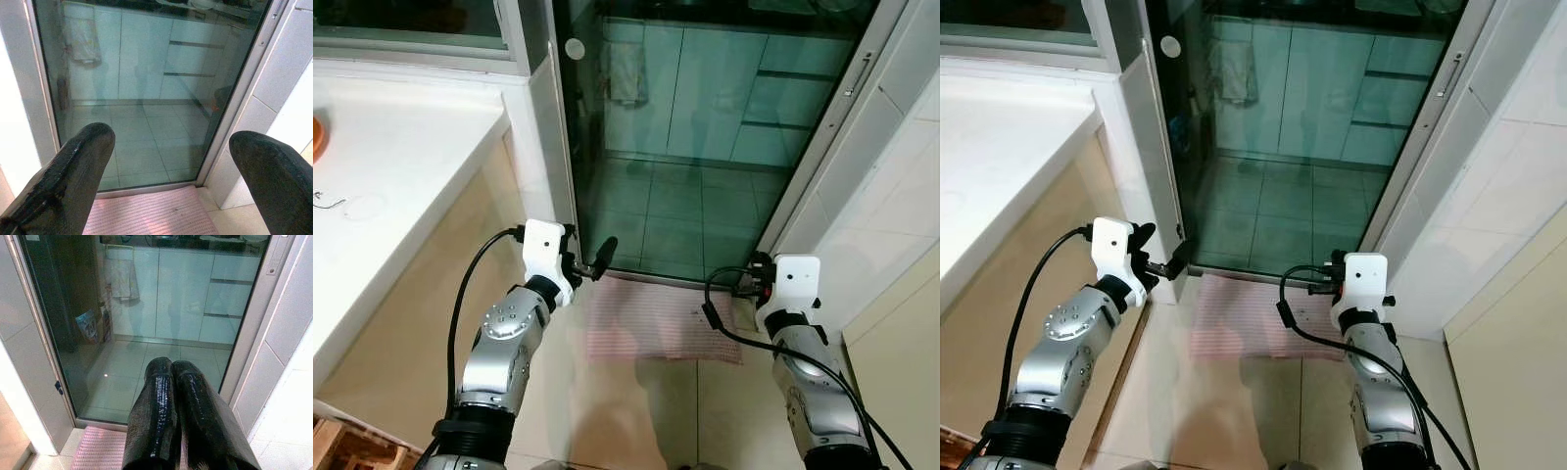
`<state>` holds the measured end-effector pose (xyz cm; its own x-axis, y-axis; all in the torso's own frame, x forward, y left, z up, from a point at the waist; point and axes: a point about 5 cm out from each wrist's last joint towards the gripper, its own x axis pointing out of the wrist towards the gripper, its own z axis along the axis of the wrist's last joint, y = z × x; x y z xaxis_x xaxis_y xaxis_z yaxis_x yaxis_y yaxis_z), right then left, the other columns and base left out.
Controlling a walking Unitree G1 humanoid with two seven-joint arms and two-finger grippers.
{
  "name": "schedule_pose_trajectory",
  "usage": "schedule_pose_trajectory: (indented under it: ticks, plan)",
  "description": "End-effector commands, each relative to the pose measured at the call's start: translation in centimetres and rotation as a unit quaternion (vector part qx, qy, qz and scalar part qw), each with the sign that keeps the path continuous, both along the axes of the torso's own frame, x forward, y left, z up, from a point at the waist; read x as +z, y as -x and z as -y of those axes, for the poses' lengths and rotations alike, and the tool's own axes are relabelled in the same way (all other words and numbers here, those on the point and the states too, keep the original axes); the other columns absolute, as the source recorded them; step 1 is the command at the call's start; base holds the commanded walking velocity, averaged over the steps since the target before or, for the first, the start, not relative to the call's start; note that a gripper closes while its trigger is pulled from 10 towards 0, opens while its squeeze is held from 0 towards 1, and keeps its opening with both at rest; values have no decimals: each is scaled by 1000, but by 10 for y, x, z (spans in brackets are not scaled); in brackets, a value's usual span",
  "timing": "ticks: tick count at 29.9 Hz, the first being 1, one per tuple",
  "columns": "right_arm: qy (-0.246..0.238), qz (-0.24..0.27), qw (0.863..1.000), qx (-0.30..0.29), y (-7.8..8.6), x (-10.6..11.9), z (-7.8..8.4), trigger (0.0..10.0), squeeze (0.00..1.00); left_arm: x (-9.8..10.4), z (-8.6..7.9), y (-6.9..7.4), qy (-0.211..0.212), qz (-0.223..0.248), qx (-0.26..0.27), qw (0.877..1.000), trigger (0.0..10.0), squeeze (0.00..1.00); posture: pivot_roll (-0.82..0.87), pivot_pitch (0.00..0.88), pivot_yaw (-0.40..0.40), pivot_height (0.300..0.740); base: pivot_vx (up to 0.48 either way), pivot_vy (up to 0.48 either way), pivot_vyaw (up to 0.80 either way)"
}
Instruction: Restocking fridge
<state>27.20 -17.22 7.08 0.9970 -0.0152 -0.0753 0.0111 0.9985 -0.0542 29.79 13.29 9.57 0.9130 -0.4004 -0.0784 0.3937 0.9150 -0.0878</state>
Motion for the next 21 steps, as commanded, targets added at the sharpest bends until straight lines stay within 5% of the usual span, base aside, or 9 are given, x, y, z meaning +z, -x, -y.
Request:
schedule_pose_trajectory:
  ticks: [1,11,21]
  plan:
    - [-4,1,1000,-1,0,0,2,10000,0,-1,-2,1,-7,4,4,1000,10000,0,-76,0,3,740,0,0,0]
    - [-3,-2,1000,-3,2,-3,3,10000,0,-2,-5,0,-6,3,7,1000,10000,0,-75,0,9,740,0,0,0]
    - [-1,-8,1000,-4,4,-6,4,10000,0,-2,-7,-1,-15,4,11,1000,10000,0,-78,0,8,740,-256,0,0]
